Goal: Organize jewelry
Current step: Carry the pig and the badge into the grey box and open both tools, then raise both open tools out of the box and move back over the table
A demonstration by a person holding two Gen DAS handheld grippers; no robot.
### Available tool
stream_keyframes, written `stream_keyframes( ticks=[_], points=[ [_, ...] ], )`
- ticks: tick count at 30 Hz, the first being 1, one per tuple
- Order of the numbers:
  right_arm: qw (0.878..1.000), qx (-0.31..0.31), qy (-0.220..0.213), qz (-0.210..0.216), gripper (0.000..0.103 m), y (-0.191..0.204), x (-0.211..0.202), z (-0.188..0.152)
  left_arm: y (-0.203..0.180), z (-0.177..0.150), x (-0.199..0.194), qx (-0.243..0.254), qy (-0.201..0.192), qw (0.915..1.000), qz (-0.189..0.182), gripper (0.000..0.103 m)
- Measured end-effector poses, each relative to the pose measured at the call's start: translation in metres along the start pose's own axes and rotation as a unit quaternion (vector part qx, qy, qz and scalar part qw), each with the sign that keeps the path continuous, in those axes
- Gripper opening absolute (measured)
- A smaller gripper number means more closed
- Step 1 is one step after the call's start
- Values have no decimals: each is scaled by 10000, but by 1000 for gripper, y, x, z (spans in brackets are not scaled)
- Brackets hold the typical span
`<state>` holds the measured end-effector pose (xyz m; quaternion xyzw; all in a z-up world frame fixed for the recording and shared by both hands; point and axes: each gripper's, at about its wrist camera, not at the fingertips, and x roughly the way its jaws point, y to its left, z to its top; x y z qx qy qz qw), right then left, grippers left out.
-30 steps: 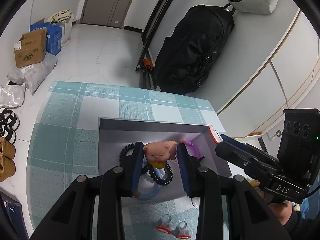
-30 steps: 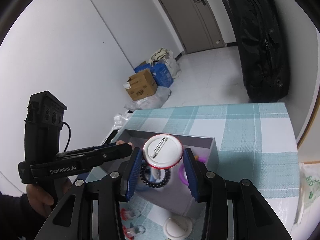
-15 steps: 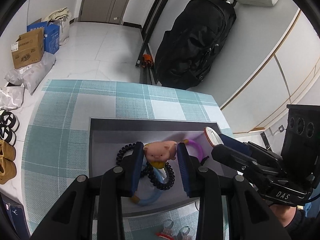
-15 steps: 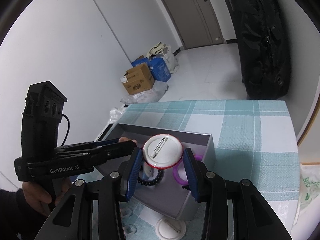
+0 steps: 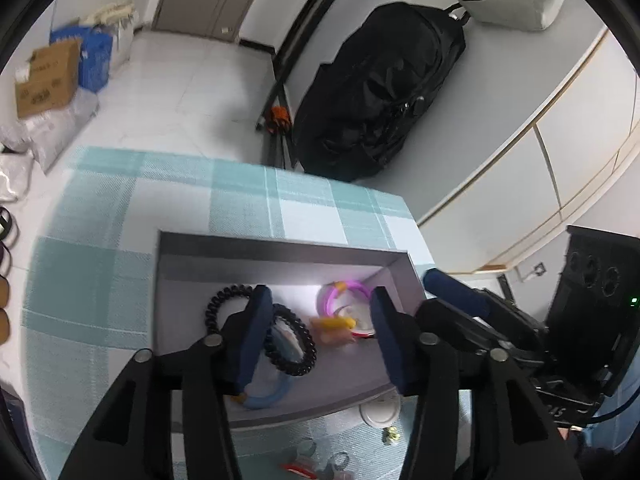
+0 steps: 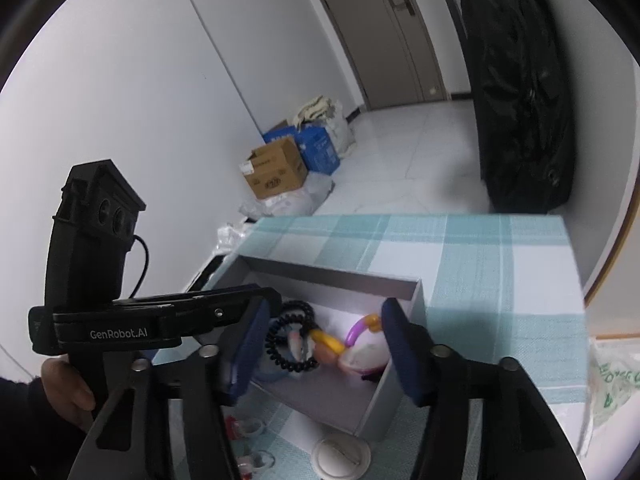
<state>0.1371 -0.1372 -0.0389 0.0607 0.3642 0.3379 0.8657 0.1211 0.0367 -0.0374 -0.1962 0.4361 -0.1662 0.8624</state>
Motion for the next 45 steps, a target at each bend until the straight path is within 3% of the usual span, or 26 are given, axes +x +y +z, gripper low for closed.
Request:
stream_keyframes(
  ticks=[2,22,36,45],
  points=[
    [10000,-49,-65,-16,62,2,-5,0,-1,-2,-5,20,-69,10000,33,65],
    [9987,-51,-415,-286,92,15,-39,-13,-12,-25,-40,339,-452,9963,647,66],
    [9975,-266,-442,-476,99,34,-57,-31,-17,-52,-57,558,-695,9920,893,67],
    [9974,-402,-230,-547,100,44,-59,-50,-19,-71,-58,651,-594,9899,1114,69]
  ],
)
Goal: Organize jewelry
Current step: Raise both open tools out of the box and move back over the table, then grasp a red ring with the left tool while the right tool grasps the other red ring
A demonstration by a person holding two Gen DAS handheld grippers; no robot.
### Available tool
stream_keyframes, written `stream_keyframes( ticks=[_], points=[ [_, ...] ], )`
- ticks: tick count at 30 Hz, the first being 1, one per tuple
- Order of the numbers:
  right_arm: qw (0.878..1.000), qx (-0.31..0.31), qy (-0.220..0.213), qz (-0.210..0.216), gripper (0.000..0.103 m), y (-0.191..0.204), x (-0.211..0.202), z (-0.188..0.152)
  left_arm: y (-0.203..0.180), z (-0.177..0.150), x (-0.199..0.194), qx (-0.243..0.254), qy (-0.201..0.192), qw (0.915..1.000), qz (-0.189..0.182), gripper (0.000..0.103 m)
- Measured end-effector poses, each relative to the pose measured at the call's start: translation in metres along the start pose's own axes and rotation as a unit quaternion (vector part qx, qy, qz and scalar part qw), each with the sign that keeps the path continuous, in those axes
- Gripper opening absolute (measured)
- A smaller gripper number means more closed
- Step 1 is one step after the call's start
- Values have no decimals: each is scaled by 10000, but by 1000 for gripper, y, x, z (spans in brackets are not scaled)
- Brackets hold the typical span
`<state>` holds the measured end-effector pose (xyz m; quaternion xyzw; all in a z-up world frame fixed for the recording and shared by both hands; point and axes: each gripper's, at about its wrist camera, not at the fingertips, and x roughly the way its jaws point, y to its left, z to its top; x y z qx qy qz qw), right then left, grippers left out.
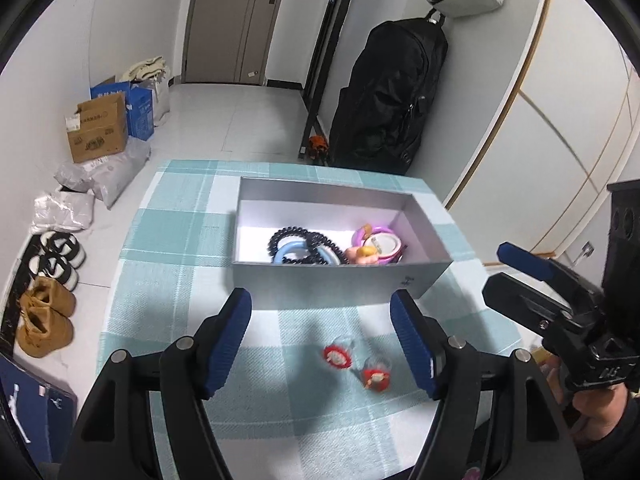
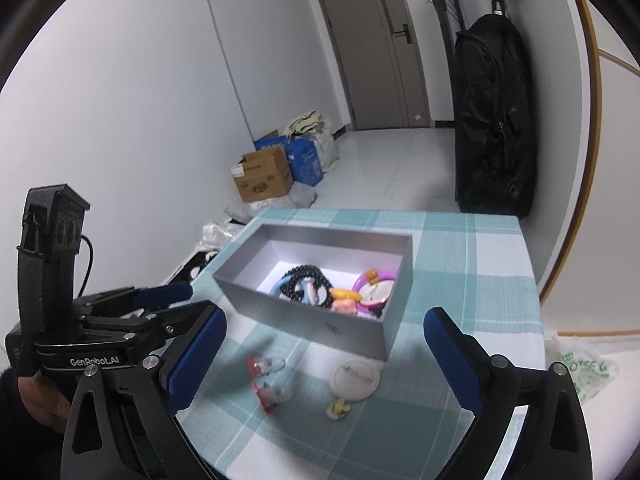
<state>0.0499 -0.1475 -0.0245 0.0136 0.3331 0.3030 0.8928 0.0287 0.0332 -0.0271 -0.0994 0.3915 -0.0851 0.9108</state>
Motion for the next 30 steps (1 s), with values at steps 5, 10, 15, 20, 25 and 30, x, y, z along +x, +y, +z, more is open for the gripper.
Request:
stream_keyframes(
  ticks=[5,10,15,20,25,30],
  points=[
    [9997,-140,183,21,100,7,2,-9,10,-7,-4,-112,15,9999,107,78],
    [9984,-160,538,99,100,11,15,-21,22,-12,-4,-216,60,9994,254,79],
    [9946,-202,969,322,100,18,32,-31,32,-13,-5,-347,112,9985,415,79],
    [9898,-365,1301,446,99,28,46,-41,34,-12,-6,-367,66,9978,547,79],
    [9876,-558,1417,390,90,38,52,-48,33,-12,-12,-266,-35,9957,889,79],
    [9854,-606,1554,344,66,39,62,-52,39,-11,-18,-342,-114,9953,899,79]
  ],
)
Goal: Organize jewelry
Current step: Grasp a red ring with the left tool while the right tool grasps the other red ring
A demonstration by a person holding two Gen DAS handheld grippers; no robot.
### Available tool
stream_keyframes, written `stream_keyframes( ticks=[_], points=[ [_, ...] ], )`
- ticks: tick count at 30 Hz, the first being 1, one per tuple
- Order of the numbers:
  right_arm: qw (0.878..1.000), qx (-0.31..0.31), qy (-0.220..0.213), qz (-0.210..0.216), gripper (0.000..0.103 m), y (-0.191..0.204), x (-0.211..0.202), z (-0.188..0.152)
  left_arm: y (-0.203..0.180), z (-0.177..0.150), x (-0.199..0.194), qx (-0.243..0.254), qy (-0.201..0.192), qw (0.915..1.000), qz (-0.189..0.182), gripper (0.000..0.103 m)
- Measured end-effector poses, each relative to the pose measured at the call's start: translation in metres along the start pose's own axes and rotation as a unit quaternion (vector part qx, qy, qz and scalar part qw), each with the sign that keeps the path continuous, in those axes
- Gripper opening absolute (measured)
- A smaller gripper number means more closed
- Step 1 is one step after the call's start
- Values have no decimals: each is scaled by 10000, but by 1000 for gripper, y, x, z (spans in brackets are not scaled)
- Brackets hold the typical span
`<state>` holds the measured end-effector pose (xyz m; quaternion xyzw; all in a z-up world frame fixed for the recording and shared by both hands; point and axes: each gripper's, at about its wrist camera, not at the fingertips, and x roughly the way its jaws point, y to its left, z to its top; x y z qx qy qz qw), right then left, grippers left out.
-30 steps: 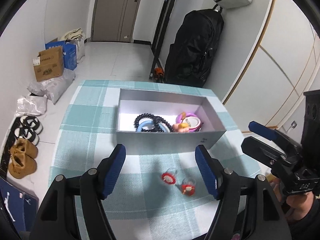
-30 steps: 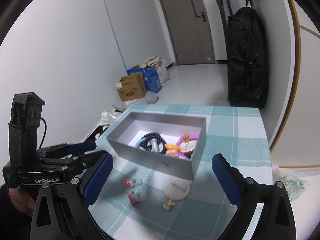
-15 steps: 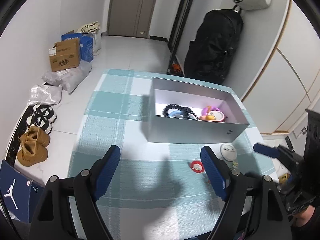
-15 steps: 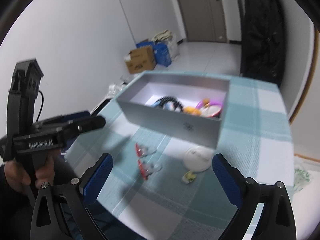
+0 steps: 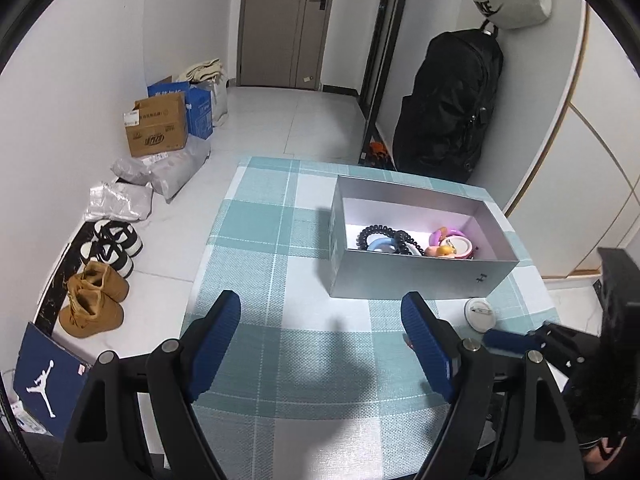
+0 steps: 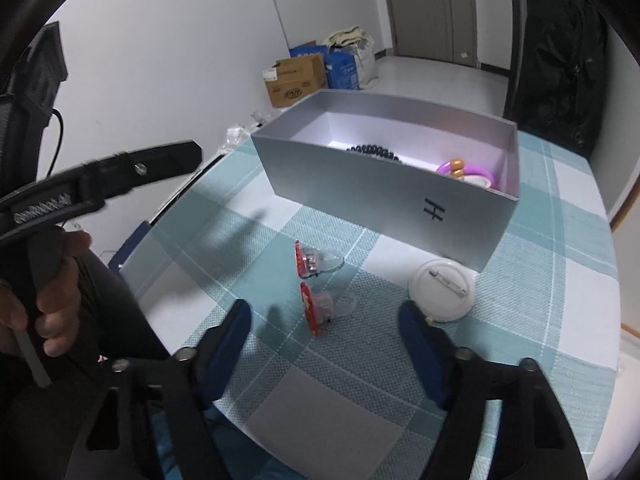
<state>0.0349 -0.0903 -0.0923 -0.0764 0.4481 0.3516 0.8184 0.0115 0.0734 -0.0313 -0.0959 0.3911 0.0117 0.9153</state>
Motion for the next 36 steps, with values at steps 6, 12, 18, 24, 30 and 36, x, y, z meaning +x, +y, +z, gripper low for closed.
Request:
stream_keyframes(
  ticks=[6,12,18,24,30,36],
  points=[
    [10000,-42,35,-43,62,6,6,2,9,1,4,-243,116,9996,-112,79],
    [9998,19,128,-132,43,4,12,5,10,1,3,-247,117,9996,-87,79],
    [9998,66,111,-165,30,1,13,7,4,-1,6,-62,133,9999,-46,79],
    [9997,166,126,-145,29,-2,10,7,-1,-4,7,55,181,9998,-45,79],
    [9993,371,-33,-26,29,-12,-2,7,-2,-6,14,31,299,9995,6,79],
    [9979,605,-214,43,29,-25,-18,7,-11,-8,20,105,365,9993,0,79]
  ],
)
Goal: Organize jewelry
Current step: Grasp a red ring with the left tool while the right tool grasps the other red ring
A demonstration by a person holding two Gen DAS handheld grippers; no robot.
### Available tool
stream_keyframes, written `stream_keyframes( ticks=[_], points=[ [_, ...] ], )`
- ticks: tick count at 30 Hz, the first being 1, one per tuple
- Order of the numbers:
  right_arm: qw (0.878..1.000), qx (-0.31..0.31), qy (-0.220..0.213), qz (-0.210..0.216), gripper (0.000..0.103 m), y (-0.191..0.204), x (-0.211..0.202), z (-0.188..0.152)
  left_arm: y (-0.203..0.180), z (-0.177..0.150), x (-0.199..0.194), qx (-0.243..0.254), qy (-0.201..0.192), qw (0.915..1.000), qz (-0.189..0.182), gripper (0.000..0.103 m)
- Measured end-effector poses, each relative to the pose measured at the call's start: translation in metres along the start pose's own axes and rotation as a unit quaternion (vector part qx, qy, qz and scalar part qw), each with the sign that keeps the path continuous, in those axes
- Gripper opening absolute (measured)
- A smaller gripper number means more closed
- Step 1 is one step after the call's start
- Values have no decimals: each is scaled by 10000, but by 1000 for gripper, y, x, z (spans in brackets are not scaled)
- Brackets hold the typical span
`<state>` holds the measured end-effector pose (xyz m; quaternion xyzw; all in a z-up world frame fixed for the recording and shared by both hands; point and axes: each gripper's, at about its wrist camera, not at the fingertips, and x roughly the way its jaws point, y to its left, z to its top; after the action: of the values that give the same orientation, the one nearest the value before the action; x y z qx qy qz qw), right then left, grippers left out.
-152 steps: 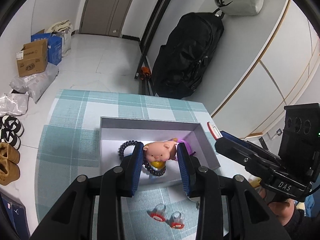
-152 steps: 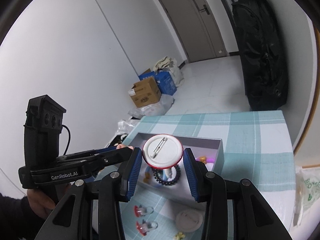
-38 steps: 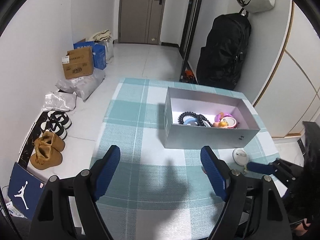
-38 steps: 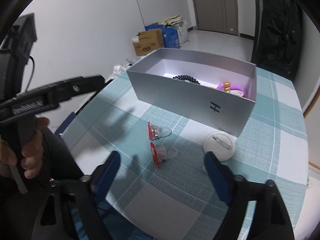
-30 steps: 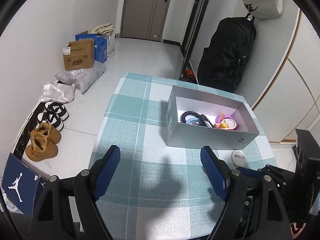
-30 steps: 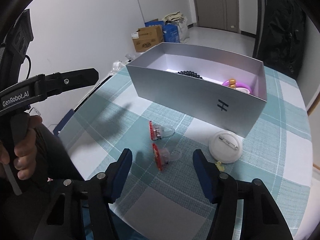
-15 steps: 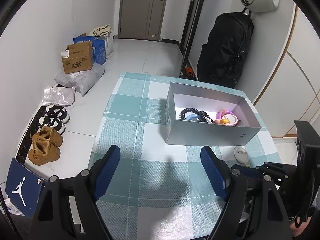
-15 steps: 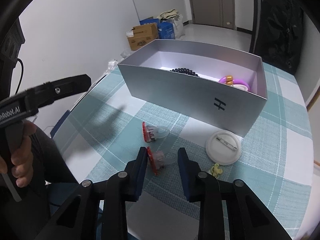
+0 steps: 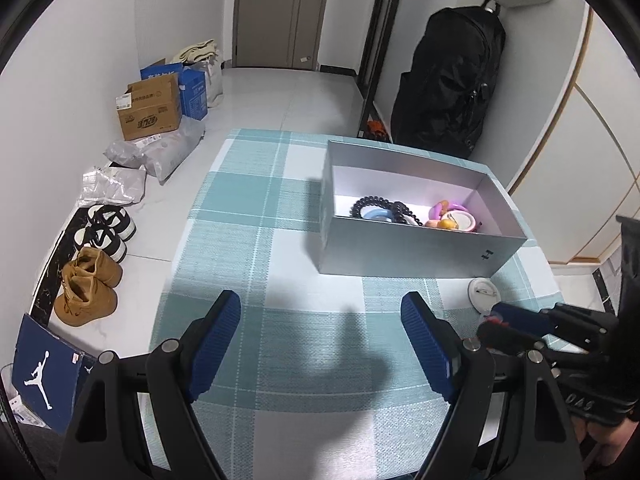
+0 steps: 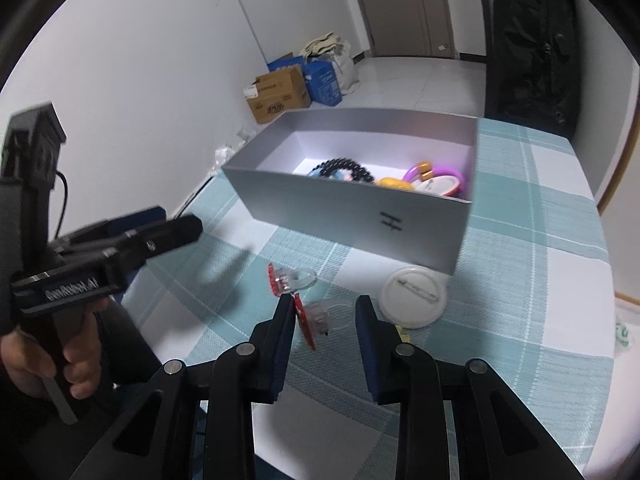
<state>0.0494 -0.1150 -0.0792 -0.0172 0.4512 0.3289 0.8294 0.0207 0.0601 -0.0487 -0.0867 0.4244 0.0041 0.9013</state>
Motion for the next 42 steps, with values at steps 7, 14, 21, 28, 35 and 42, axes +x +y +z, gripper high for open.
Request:
stream_keyframes(
  ticks=[7,14,21,28,35,42],
  points=[
    [9995,226,-196,43,29,-10,-16,3,-17,0,1,219,-66,9997,-82,79],
    [9977,579,-341,-82,29,-29,-30,1,-41,-1,13,549,14,9982,-246,79],
    [9961,725,-470,-154,29,-41,-42,-1,-64,-8,22,1074,82,9941,-112,79],
    [9950,854,-505,-134,29,-48,-47,-4,-72,-13,28,1276,220,9915,-106,79],
    [9944,924,-495,-129,29,-51,-47,-6,-75,-16,32,1435,257,9892,-120,65],
    [9942,976,-424,-158,29,-54,-42,-7,-72,-16,36,1378,492,9885,-386,22]
  ],
)
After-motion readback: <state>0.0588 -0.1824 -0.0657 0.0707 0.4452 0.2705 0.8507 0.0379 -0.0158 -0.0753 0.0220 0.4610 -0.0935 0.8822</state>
